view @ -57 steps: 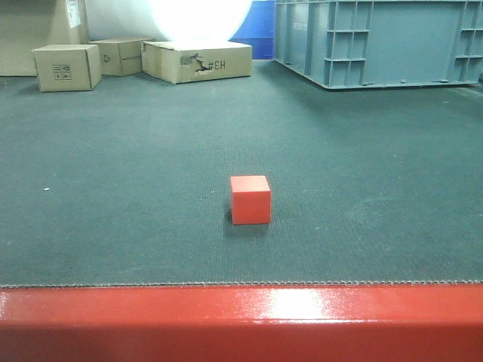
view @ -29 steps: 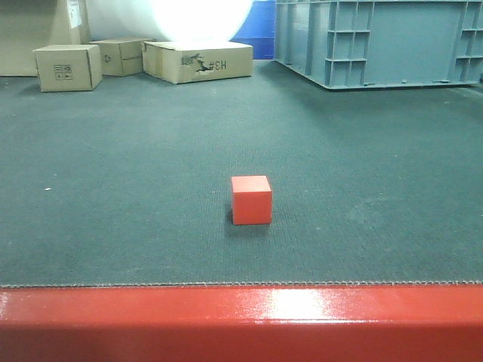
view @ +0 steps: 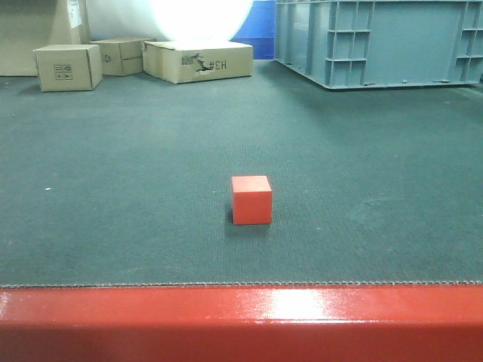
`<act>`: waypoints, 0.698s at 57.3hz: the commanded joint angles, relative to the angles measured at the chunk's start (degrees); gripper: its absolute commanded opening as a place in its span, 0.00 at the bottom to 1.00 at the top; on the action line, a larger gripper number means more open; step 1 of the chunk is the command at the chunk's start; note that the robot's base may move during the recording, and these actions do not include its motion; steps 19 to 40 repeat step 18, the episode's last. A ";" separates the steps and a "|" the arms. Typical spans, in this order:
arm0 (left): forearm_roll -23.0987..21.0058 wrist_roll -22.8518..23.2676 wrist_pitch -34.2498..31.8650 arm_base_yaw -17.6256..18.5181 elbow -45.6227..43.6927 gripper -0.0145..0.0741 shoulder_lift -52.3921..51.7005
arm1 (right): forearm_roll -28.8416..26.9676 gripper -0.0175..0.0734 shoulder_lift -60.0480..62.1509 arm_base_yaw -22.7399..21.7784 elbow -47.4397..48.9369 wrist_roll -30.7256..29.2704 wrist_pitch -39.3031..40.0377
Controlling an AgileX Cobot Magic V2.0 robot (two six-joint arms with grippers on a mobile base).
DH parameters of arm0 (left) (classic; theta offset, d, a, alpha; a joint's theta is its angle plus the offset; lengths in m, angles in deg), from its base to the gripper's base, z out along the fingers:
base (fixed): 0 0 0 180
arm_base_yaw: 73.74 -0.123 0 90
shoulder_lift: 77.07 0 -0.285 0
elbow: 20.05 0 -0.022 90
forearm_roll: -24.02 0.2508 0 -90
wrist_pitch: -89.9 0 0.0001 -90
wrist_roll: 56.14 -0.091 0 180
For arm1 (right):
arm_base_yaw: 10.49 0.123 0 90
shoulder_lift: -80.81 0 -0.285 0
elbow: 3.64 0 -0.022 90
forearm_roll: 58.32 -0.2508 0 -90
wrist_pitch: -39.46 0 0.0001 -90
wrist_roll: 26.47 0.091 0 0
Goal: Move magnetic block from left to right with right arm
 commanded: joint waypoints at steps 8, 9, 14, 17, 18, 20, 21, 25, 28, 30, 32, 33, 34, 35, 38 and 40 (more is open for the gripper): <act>-0.27 -0.01 -4.95 0.01 0.44 0.02 -0.68 | -0.05 0.22 1.20 -0.22 -0.01 -0.08 5.53; -0.27 -0.01 -4.95 0.01 0.44 0.02 -0.68 | -0.05 0.22 1.20 -0.22 -0.01 -0.08 5.53; -0.27 -0.01 -4.95 0.01 0.44 0.02 -0.68 | -0.05 0.22 1.20 -0.22 -0.01 -0.08 5.53; -0.27 -0.01 -4.95 0.01 0.44 0.02 -0.68 | -0.05 0.22 1.20 -0.22 -0.01 -0.08 5.53; -0.27 -0.01 -4.95 0.01 0.44 0.02 -0.68 | -0.05 0.22 1.20 -0.22 -0.01 -0.08 5.53; -0.27 -0.01 -4.95 0.01 0.44 0.02 -0.68 | -0.05 0.22 1.20 -0.22 -0.01 -0.08 5.53; -0.27 -0.01 -4.95 0.01 0.44 0.02 -0.68 | -0.05 0.22 1.20 -0.22 -0.01 -0.08 5.53; -0.27 -0.01 -4.95 0.01 0.44 0.02 -0.68 | -0.05 0.22 1.20 -0.22 -0.01 -0.08 5.53; -0.27 -0.01 -4.95 0.01 0.44 0.02 -0.68 | -0.05 0.22 1.20 -0.22 -0.01 -0.08 5.53; -0.27 -0.01 -4.95 0.01 0.44 0.02 -0.68 | -0.05 0.22 1.20 -0.22 -0.01 -0.08 5.53; -0.27 -0.01 -4.95 0.01 0.44 0.02 -0.68 | -0.05 0.22 1.20 -0.22 -0.01 -0.08 5.53; -0.27 -0.01 -4.95 0.01 0.44 0.02 -0.68 | -0.05 0.22 1.20 -0.22 -0.01 -0.08 5.53; -0.27 -0.01 -4.95 0.01 0.44 0.02 -0.68 | -0.05 0.22 1.20 -0.22 -0.01 -0.08 5.53; -0.27 -0.01 -4.95 0.01 0.44 0.02 -0.68 | -0.05 0.22 1.20 -0.22 -0.01 -0.08 5.53; -0.27 -0.01 -4.95 0.01 0.44 0.02 -0.68 | -0.05 0.22 1.20 -0.22 -0.01 -0.08 5.53; -0.27 -0.01 -4.95 0.01 0.44 0.02 -0.68 | -0.05 0.22 1.20 -0.22 -0.01 -0.08 5.53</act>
